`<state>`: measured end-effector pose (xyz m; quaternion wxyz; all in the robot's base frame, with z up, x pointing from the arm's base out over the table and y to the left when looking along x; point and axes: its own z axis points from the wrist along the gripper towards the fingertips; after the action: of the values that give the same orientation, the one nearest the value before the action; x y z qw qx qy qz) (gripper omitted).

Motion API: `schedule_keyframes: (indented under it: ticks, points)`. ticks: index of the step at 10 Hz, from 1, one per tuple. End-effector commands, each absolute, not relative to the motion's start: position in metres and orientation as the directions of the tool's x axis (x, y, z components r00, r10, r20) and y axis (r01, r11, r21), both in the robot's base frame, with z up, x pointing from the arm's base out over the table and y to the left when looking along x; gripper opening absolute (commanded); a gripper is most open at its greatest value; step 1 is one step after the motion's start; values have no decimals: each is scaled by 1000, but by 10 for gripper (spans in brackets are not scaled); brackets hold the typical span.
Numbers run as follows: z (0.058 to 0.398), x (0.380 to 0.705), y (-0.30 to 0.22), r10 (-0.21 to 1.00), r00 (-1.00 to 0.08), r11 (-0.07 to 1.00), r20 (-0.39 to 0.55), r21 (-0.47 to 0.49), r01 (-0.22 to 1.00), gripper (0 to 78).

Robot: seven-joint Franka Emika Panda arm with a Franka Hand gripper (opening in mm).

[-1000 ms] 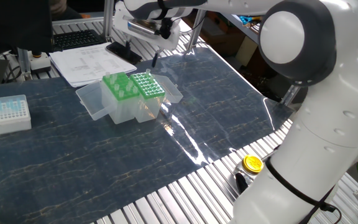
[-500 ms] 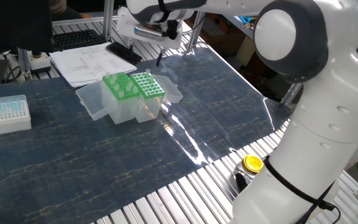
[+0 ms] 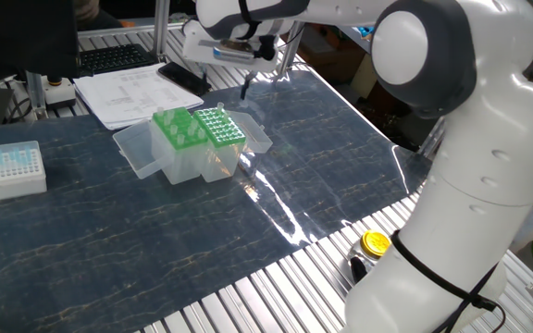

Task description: Transfer all large pipette tips from one holder to another

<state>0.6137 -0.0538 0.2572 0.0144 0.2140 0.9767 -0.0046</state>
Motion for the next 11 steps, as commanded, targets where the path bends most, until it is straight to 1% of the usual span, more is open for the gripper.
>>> schedule_keyframes:
  ticks: [1,11]
  points:
    - [251,614,-63,379,-925,925,-34,-2,379,774]
    - [219,611,-70,333,-942,943,-44,5,333,774]
